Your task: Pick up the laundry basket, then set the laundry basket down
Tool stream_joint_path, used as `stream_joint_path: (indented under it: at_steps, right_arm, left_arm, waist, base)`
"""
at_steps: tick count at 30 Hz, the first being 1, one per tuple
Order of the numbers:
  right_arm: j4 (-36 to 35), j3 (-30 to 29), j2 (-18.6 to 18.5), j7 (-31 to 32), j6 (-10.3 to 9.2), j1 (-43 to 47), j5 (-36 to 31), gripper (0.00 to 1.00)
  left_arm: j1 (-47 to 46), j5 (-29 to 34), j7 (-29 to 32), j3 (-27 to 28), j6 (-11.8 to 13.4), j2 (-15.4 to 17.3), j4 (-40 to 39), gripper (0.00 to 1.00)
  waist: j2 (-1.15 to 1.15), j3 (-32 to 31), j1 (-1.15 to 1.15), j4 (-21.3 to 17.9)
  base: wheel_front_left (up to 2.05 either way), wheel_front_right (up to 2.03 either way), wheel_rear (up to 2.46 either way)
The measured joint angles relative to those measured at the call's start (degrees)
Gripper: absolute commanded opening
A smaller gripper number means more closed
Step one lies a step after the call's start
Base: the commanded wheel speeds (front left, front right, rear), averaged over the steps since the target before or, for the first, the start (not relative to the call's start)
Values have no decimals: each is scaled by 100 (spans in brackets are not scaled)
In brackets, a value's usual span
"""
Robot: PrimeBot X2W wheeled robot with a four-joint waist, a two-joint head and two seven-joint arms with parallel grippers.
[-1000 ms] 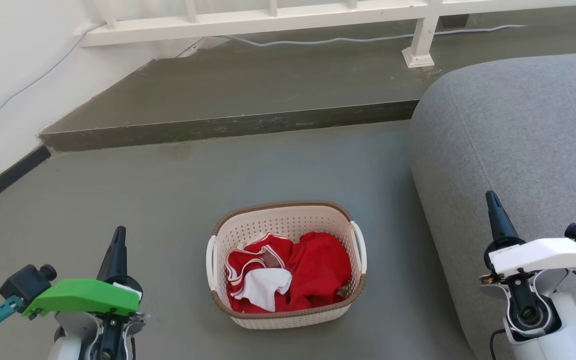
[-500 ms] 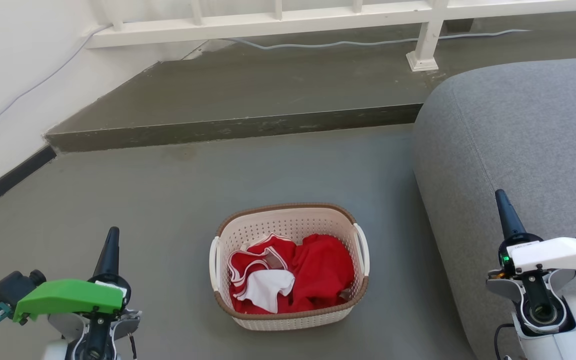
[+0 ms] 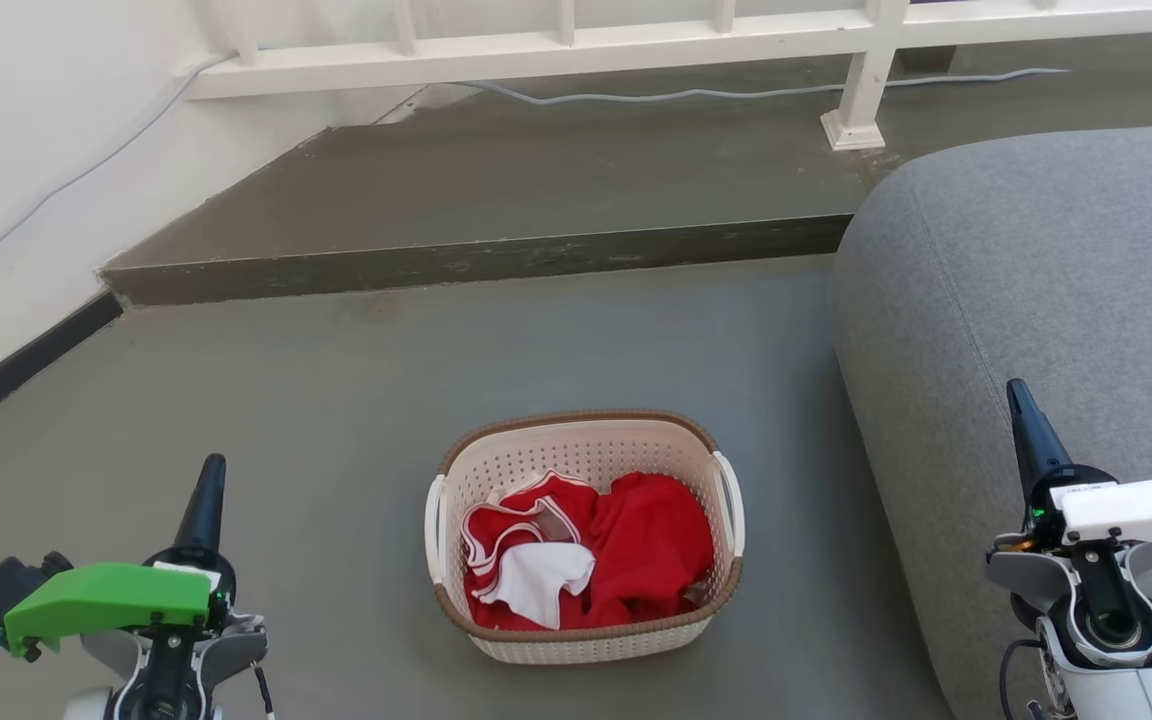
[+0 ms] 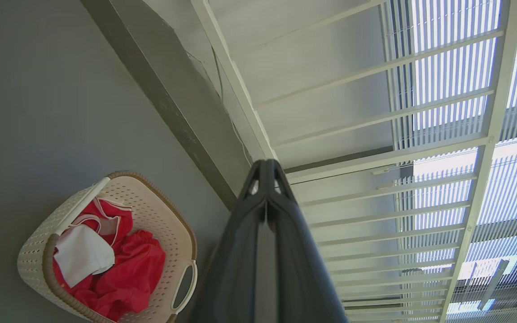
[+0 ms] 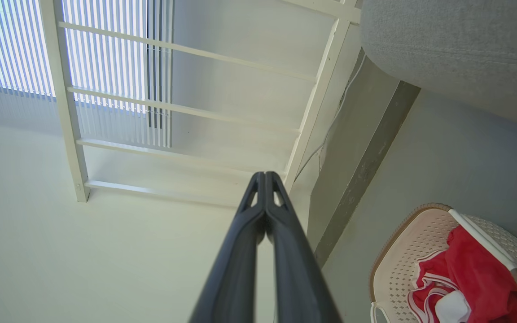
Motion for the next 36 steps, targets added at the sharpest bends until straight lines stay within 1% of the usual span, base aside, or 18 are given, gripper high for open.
stream_joint_path:
  at_steps: [21,36]
  right_arm:
    - [-93,-349,60,407,1,78,1444,0]
    - [-100,-359,64,405,10,80,1470,0]
  left_arm:
    - [96,-1391,422,308,0,4,-123,0]
    - [97,-1393,426,310,-1,4,-130,0]
  waist:
    - [0,-64,0,89]
    - [0,-64,0,89]
  base:
    - [0,0,0]
    - [0,0,0]
